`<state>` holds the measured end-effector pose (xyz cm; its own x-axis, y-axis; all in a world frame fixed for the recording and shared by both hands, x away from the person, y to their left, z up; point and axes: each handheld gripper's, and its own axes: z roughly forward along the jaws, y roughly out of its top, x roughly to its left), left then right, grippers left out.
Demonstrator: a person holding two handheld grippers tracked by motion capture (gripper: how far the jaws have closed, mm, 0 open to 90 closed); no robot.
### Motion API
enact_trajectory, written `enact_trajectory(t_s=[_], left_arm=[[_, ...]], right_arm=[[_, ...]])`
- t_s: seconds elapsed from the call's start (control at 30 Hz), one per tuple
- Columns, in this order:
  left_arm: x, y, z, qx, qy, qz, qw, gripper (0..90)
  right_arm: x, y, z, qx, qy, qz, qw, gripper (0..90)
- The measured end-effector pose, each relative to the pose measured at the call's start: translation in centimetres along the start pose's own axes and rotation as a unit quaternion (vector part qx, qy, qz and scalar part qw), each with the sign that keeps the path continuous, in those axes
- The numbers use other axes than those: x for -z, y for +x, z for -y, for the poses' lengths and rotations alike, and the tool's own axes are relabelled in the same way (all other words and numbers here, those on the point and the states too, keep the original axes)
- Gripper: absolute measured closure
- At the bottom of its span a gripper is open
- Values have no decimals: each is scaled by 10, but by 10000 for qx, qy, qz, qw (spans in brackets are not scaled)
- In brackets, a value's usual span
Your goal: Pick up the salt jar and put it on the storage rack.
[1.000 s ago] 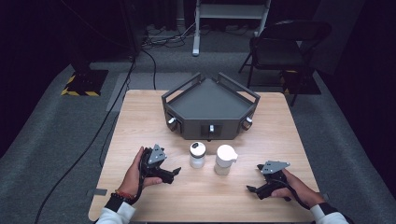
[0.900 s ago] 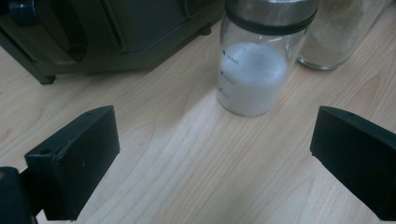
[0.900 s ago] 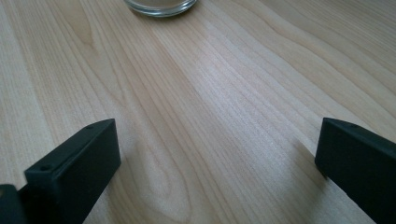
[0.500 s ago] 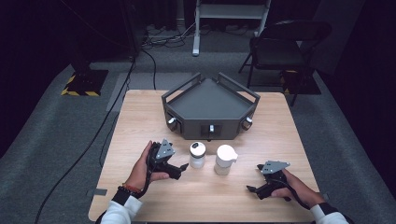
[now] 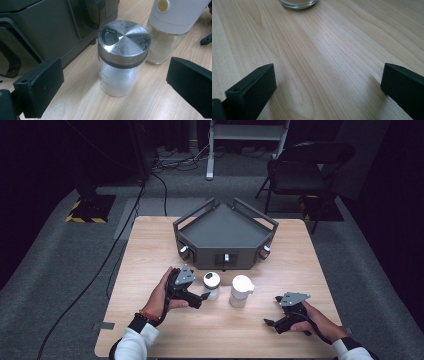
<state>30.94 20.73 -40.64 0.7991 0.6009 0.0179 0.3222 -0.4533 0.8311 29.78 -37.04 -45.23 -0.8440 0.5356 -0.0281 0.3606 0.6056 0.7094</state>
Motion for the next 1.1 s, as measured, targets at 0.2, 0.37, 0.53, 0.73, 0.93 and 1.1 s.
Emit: enact_trajectory(t_s=[0.2,0.37,0.53,0.73,0.93,1.1], left_arm=[[-11,2,-5,-21,63,66,10000,8],[-18,3,-8,-29,143,97,9998,8],[-27,5,-9,-14,161,170,9997,9],[-36,7,-9,49,147,245,9996,9],[-47,7,-8,73,177,294,9994,13],[-54,7,0,113,127,276,9995,42]], right_arm=[[0,0,0,0,0,0,10000,0],[0,0,0,0,0,-1,10000,0],[0,0,0,0,-1,-1,10000,0],[0,0,0,0,-2,-2,10000,0],[0,0,0,5,-3,-5,10000,0],[0,0,0,4,-2,-5,10000,0]])
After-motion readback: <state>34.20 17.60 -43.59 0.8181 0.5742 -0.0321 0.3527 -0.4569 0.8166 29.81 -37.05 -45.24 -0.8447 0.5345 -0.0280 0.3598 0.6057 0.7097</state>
